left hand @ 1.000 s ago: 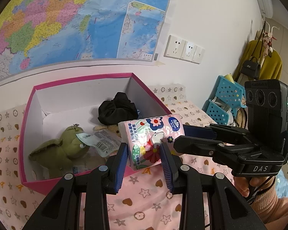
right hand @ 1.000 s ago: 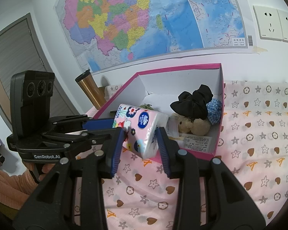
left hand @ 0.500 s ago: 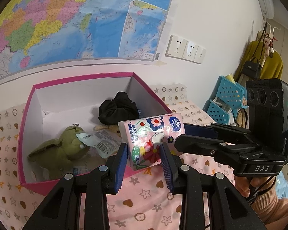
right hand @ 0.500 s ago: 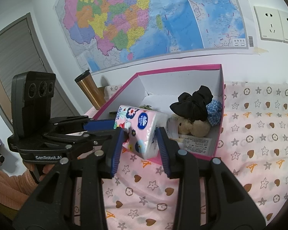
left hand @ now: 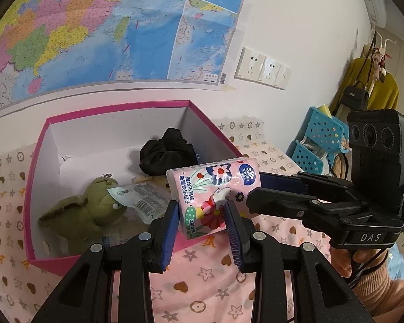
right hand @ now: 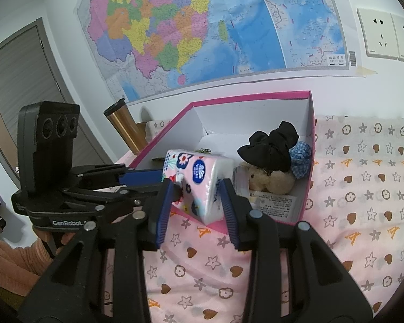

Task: Organize soft objects
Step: 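Hold the tissue pack in the right tool just above the box rim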

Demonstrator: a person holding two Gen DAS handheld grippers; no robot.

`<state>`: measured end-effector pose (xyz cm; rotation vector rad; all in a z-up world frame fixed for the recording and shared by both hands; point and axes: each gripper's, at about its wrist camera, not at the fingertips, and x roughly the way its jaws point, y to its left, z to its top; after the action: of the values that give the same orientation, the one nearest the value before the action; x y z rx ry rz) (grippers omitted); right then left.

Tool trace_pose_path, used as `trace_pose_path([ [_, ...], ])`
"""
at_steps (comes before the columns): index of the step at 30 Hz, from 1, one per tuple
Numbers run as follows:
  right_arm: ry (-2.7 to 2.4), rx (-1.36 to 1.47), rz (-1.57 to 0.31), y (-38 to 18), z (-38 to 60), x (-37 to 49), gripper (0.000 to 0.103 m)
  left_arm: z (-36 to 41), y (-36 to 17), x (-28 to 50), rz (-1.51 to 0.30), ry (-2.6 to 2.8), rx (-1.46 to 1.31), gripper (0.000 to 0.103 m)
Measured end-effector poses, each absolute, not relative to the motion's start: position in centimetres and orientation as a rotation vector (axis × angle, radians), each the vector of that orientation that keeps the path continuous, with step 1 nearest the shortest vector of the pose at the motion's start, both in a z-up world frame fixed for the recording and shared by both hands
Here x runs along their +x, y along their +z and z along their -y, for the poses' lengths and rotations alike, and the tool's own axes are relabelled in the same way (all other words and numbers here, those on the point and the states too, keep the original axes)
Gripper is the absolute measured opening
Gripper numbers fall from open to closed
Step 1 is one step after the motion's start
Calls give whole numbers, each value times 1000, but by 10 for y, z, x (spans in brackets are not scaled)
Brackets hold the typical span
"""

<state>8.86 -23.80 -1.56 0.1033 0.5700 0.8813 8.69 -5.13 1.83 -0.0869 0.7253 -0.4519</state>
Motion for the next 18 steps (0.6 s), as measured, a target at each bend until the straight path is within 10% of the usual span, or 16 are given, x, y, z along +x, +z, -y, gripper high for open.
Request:
trace_pose_path([
  [18,880,102,-568,-14,236,91,40,50,16,90,-730,-448,-94,33],
])
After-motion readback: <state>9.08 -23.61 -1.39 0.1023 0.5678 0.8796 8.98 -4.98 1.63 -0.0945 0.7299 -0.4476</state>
